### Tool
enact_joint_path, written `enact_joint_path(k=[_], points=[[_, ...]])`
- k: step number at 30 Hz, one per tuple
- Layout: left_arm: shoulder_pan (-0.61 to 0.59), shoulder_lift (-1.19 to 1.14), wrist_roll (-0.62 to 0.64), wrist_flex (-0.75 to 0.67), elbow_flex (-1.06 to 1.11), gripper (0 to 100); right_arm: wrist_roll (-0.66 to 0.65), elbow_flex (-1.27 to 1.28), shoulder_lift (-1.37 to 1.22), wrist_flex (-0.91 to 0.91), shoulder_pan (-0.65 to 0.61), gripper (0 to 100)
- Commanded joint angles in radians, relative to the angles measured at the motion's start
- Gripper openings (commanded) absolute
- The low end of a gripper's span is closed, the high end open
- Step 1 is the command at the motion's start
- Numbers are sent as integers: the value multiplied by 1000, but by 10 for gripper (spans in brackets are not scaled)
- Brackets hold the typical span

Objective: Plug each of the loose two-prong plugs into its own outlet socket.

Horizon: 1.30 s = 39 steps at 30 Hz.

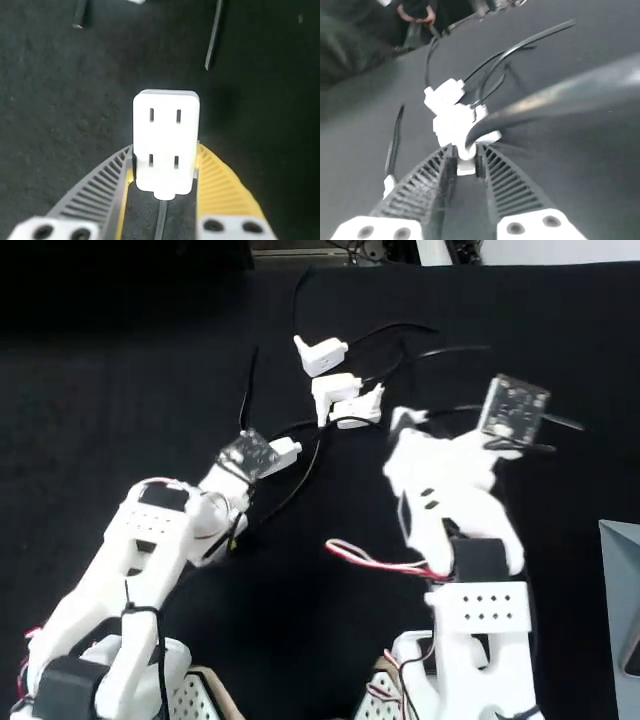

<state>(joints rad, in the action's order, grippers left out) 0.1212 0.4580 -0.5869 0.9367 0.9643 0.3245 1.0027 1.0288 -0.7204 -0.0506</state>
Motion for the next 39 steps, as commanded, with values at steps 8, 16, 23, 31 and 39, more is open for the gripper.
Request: enact_joint_path(k=[8,16,23,31,39], points=[[-81,66,-41,-18,18,312,-75,42,21,-25,-150,13],[-185,221,-26,129,-50,306,-166,48,19,-32,-192,13],[-394,612,180,155,94,310,-261,67,12,-34,-404,12],[-481,956,387,152,354,308,-265,-41,-232,-21,-571,12],[-558,1220,419,181,506,307,-296,-58,-446,173,-672,12]])
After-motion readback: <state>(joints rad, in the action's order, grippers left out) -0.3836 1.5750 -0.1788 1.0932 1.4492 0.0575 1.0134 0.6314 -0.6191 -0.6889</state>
